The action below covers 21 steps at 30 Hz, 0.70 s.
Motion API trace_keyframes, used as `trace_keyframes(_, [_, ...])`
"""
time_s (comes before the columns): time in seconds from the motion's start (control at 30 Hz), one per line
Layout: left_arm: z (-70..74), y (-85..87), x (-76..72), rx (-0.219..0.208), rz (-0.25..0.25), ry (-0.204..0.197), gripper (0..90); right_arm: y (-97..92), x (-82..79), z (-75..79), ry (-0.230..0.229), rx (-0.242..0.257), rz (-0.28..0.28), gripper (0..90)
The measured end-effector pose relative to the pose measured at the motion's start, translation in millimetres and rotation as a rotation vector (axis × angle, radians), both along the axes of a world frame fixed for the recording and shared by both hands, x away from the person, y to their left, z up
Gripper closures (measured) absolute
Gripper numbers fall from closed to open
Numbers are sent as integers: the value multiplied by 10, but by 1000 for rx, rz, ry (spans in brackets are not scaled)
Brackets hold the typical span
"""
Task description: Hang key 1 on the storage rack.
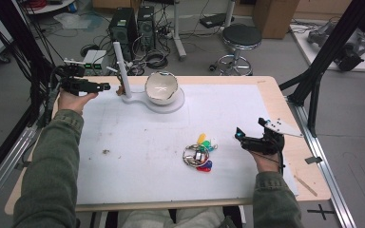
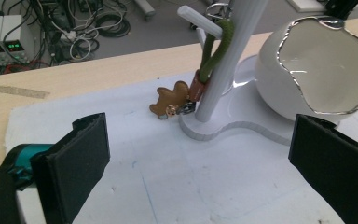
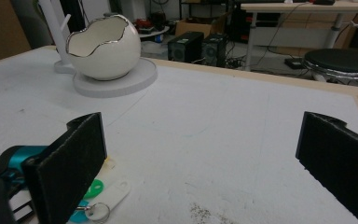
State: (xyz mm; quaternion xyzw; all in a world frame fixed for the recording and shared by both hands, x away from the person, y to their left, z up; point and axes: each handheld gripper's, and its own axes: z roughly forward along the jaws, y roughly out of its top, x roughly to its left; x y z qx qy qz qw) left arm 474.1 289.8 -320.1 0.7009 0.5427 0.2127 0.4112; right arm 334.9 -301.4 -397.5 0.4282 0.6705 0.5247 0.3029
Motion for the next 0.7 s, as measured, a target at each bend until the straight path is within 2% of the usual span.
trace_keyframes(0.13, [-20,1,-115,-15,4,-12,32,-2,1,0,-1,1,2,5])
trace_keyframes(0.23, [-25,8,-199,-15,1,-34,32,0,-3,2,1,2,2,5])
trace_keyframes(0.33, [-46,16,-286,-34,10,-56,32,1,-1,1,0,2,2,5])
trace_keyframes(0.7, [-103,-33,-517,-13,10,-82,32,15,0,2,0,0,9,5])
